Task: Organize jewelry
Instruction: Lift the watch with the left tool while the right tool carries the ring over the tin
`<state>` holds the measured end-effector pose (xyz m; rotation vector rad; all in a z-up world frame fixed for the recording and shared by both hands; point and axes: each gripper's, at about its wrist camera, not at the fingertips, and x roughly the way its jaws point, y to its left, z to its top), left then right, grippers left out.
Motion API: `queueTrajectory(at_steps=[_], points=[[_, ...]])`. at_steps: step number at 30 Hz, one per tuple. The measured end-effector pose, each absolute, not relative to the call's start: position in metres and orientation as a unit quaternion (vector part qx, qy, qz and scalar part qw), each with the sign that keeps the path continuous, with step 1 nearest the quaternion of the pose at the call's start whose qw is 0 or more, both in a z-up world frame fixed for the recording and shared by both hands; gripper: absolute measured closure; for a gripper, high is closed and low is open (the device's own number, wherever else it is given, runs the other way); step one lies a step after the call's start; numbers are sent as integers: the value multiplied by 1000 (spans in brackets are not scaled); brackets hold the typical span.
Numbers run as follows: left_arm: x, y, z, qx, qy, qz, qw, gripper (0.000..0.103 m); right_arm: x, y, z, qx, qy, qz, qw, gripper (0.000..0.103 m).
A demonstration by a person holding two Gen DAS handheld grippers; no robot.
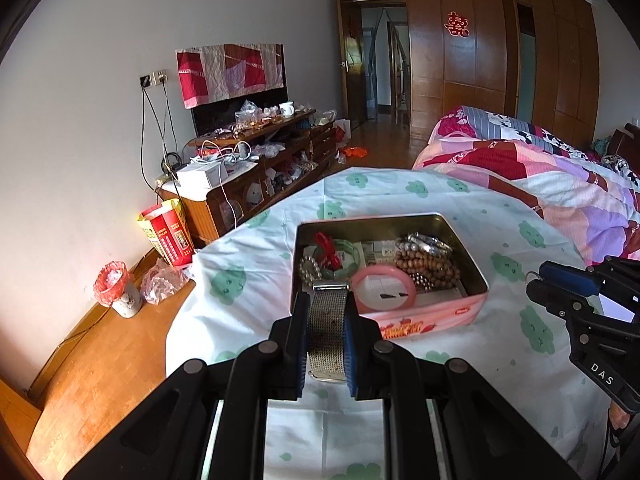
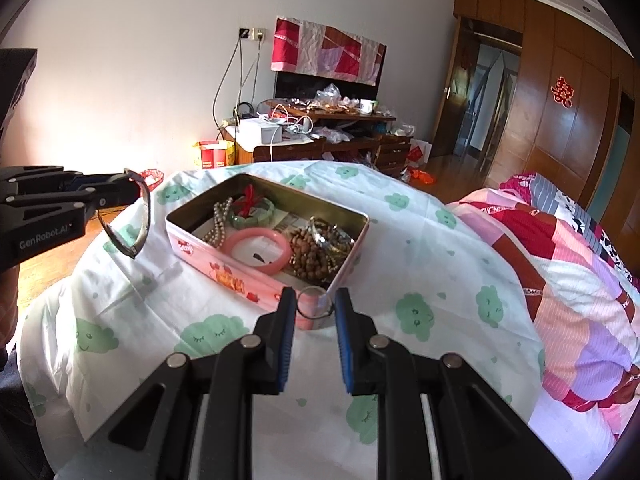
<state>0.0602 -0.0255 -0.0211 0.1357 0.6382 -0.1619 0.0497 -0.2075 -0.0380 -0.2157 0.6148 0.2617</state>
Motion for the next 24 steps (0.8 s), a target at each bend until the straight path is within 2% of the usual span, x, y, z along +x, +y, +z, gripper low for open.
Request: queueTrajectory(at_steps=[24], points=[[114,-36,8,95,282,-62,953,88,97,-199,-20,-99,283,123,946,82]])
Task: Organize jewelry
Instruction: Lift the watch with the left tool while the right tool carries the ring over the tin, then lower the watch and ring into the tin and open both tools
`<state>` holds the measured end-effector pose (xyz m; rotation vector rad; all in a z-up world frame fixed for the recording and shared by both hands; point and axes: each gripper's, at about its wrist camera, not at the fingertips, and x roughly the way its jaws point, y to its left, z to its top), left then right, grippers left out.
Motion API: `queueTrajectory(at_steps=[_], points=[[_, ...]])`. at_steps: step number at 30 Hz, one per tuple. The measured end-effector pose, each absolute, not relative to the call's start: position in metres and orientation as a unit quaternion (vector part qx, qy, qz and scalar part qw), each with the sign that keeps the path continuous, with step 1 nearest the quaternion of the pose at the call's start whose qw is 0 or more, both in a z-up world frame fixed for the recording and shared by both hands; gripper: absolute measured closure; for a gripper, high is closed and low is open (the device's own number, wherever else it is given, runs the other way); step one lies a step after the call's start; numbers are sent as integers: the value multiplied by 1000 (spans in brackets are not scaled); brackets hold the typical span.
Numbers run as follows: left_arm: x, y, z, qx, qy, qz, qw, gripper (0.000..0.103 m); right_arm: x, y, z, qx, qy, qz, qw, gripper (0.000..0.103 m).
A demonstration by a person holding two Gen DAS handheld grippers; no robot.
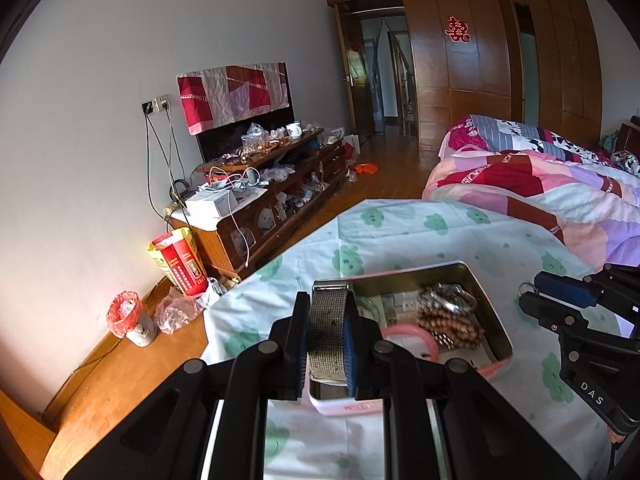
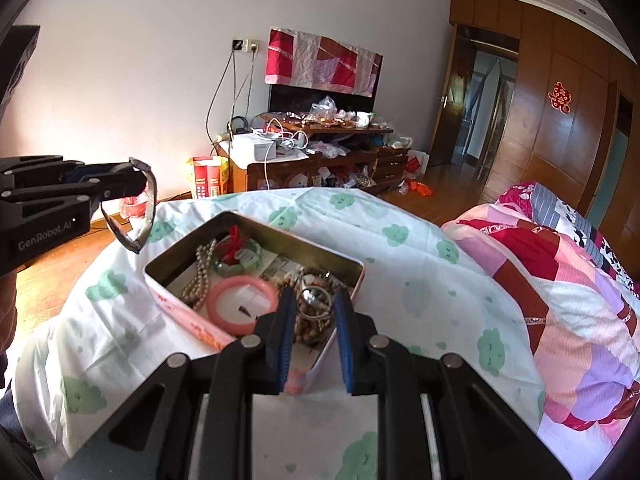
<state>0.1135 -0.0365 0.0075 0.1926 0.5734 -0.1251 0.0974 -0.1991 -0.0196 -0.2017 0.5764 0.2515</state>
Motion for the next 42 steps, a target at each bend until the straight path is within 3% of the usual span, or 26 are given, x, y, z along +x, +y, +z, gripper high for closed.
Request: queueTrajectory(at_steps=[25,42], points=[[184,-56,-24,124,316,-50,939,88,167,-184,-37,-99,320,120,934,82],[191,-47,-53,114,352,-45,928,88,175,-179,-61,-104,348,120,924,81]])
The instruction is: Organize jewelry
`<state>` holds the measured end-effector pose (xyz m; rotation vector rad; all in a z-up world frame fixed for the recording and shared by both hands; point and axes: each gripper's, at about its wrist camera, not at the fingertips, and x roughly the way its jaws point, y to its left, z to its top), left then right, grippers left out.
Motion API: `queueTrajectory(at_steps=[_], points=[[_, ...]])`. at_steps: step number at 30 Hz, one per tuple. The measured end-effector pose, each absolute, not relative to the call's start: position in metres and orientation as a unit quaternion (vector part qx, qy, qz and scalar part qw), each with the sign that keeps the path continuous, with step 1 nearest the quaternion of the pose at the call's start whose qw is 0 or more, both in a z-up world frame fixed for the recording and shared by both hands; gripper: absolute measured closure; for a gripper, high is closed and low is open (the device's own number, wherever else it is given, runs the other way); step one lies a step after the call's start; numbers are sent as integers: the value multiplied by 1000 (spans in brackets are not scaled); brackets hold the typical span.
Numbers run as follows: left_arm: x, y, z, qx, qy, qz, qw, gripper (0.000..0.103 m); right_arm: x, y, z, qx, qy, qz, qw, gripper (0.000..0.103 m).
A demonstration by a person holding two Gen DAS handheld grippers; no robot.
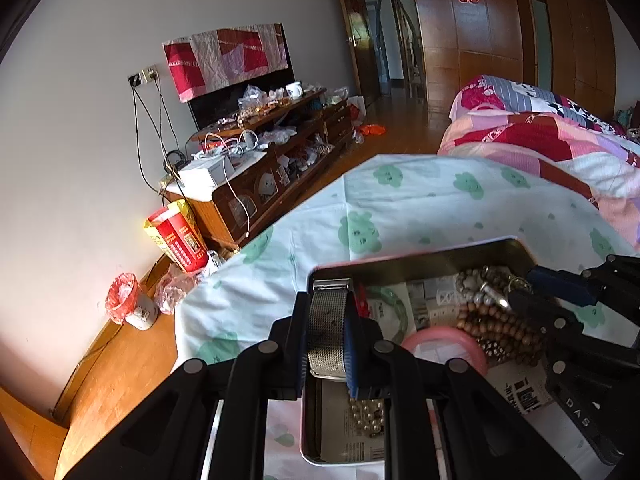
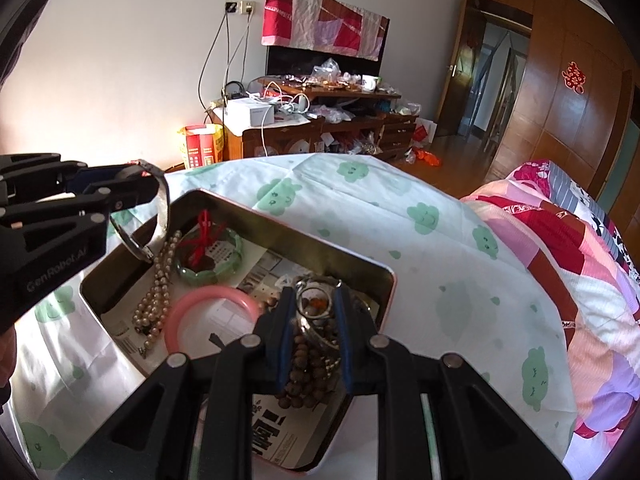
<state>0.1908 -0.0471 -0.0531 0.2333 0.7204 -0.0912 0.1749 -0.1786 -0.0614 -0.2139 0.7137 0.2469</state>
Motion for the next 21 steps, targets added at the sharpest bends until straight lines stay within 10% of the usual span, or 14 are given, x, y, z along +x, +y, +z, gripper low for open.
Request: queueTrajectory(at_steps=[5,8,10,21], points=[[190,-38,-58,83,365,-54,926,82,173,-179,-66,-102,353,121,922,75],[185,-32,-54,74,358,-32,930,38,169,-180,-66,-106,347,114,925,48],[174,-25,-47,61,340,-23,938,31,163,-181,-64,-105,340,106,928,46],[138,-3,-35,19,329,-19,944,30,131,-197,-53,-64,318,75,943,44]])
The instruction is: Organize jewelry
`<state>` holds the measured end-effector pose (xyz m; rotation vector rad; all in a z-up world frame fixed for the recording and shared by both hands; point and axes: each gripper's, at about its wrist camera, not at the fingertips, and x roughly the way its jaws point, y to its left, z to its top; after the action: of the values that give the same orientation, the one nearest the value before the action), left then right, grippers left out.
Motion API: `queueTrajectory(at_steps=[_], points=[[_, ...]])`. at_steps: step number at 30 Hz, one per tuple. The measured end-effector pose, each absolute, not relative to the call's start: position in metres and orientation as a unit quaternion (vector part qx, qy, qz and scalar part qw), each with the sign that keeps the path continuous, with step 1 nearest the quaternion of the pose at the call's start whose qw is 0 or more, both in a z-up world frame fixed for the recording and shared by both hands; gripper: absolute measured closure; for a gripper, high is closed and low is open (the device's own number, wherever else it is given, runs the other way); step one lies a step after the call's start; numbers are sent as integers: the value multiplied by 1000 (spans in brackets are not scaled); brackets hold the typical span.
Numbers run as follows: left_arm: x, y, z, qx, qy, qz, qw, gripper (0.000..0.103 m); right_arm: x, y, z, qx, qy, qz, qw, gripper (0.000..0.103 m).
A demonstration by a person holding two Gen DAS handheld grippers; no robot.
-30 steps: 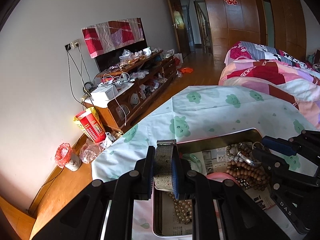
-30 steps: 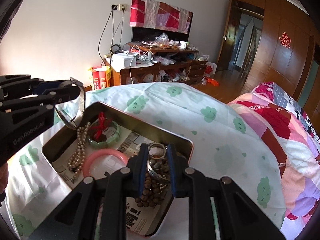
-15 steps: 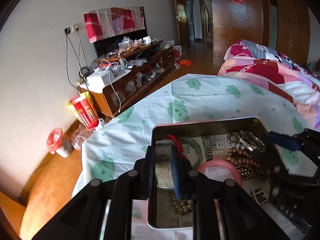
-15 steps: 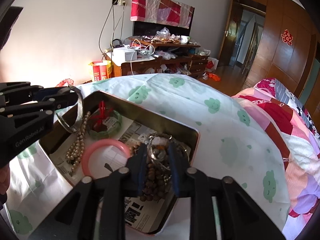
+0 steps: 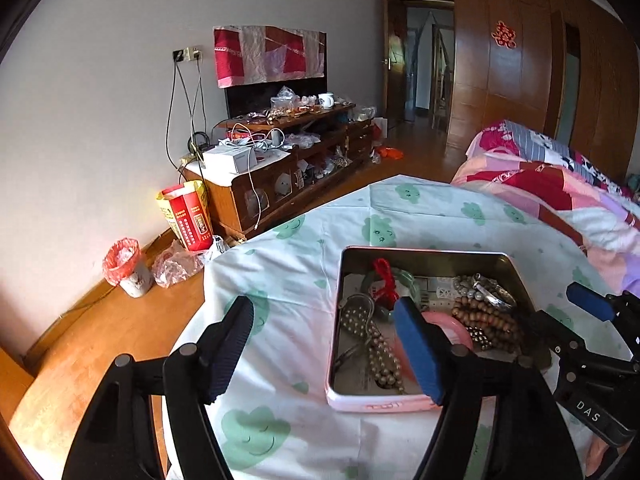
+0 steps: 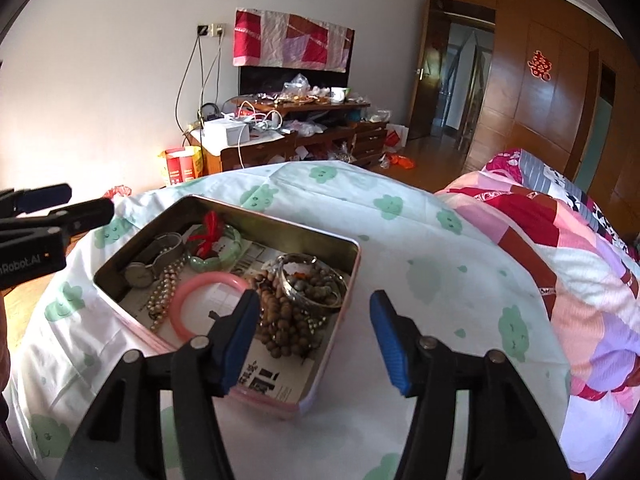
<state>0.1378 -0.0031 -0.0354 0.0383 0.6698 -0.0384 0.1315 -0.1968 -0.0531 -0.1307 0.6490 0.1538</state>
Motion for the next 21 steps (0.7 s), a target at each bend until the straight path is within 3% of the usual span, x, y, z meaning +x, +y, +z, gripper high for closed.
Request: queueTrajectory(at_steps=[21], points=[[132,0,-36,25,331,-16,943,30,125,-201,-54,-58,317,72,944,40]])
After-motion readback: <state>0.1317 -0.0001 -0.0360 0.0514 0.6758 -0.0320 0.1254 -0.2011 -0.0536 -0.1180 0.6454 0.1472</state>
